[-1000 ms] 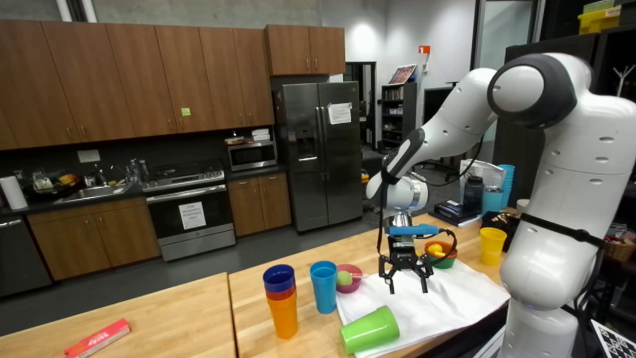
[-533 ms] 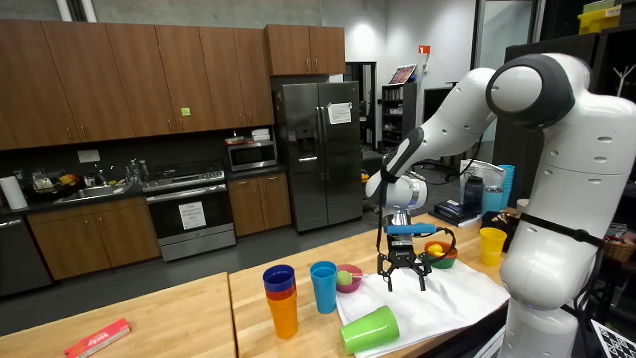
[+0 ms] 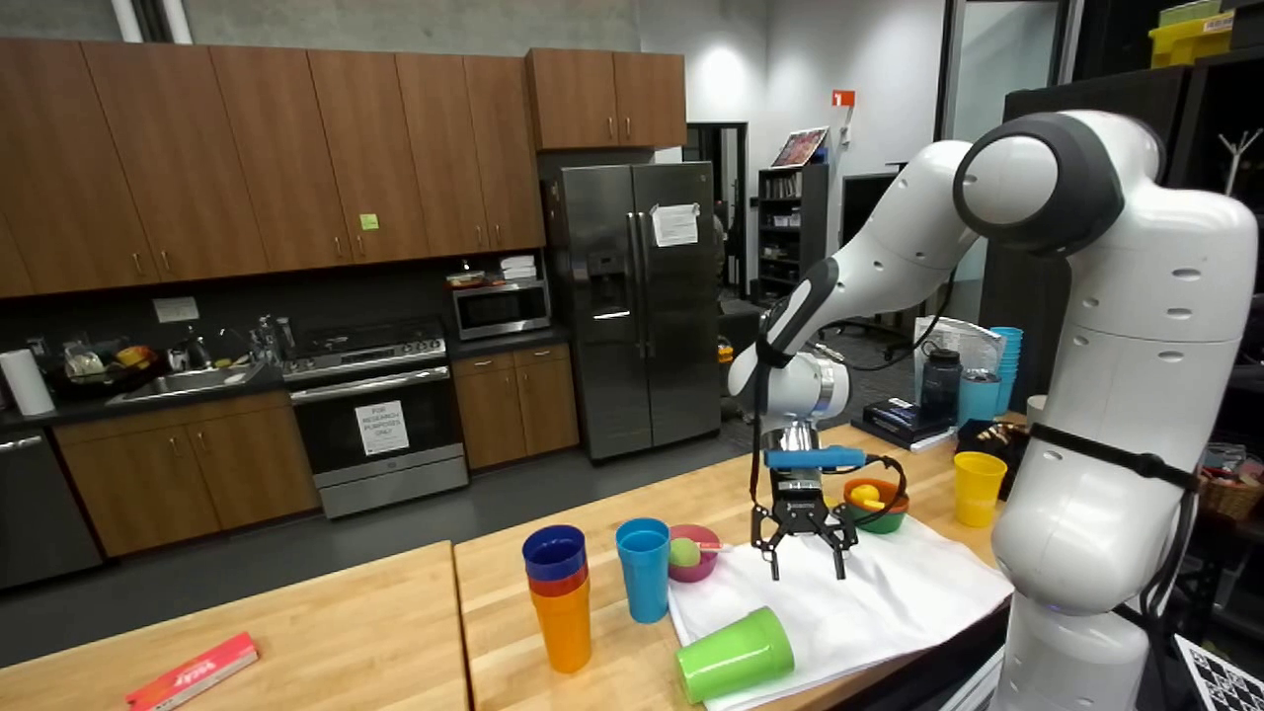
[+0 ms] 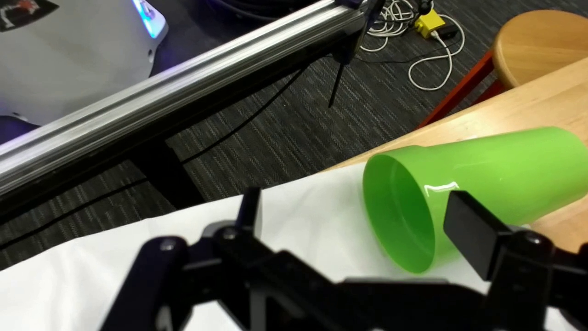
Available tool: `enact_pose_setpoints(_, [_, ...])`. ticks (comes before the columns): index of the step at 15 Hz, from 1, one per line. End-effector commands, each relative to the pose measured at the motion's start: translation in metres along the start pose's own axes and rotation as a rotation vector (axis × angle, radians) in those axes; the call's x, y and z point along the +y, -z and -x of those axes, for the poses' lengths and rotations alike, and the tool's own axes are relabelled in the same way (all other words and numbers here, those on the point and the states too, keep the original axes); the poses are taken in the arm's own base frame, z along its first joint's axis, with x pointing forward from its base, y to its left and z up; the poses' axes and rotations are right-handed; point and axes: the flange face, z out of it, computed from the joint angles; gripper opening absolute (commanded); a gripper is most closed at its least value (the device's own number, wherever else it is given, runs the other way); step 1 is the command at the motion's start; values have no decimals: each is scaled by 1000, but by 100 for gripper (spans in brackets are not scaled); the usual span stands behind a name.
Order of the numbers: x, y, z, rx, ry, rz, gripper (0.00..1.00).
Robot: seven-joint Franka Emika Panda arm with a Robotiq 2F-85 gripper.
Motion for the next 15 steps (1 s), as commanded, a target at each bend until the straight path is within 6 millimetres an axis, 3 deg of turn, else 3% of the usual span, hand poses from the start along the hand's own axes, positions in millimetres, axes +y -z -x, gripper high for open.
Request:
enact_pose_setpoints(1, [2, -5, -5, -8, -39, 2, 100])
enact_pose_setpoints(15, [5, -22, -10, -52, -60, 15, 100])
